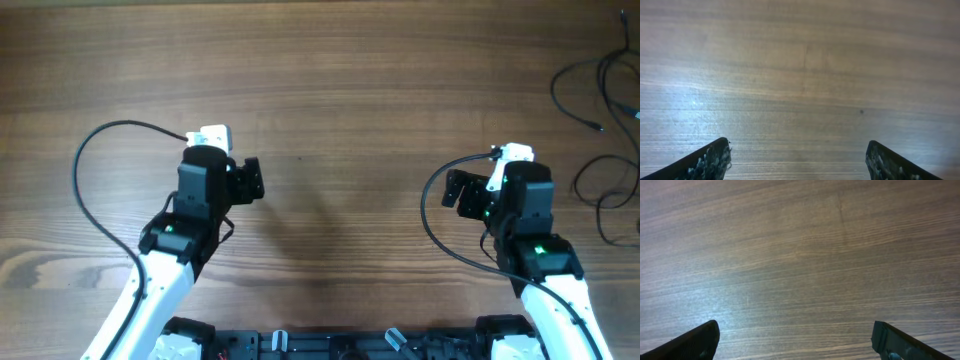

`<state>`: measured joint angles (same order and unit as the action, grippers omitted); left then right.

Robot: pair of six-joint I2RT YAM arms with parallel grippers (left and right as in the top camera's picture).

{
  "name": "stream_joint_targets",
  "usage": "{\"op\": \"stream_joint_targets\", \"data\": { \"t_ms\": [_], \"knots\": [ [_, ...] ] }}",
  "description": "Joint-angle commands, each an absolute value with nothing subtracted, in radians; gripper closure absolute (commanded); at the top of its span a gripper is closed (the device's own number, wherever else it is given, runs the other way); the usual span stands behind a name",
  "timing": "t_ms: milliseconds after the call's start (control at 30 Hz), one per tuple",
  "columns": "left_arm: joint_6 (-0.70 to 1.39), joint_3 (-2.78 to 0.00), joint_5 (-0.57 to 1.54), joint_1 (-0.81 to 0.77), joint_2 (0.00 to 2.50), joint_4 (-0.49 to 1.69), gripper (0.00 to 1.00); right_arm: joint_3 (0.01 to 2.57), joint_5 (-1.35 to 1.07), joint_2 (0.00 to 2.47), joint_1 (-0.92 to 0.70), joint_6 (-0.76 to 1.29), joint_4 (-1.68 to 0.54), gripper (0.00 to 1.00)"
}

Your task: Untangle cables

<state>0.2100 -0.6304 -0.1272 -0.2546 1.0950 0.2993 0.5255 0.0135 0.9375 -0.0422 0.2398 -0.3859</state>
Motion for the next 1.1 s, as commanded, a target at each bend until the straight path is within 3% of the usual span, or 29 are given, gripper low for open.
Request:
{"op": "stream_joint_targets", "data": {
  "t_ms": [0, 300, 700, 1067],
  "knots": [
    [0.187, -0.619, -0.095, -0.251, 1.113, 0.263, 0.11, 0.527, -0.014, 0.978, -0.04, 0.22, -0.384, 0.0],
    [0.123, -0.619, -0.086, -0.251, 1.113, 0.356, 0.12, 0.563, -0.07, 0.964, -0.043, 0.148, -0.35, 0.0],
    [0.164, -0.619, -0.2, -0.251, 1.113, 0.36, 0.03, 0.59, -0.126, 0.965, -0.043, 0.063, -0.316, 0.0],
    [0.165, -0.619, -0.136, -0.251, 1.113, 0.391, 0.0, 0.59, -0.12, 0.965, -0.043, 0.157, -0.416, 0.0]
  ]
}}
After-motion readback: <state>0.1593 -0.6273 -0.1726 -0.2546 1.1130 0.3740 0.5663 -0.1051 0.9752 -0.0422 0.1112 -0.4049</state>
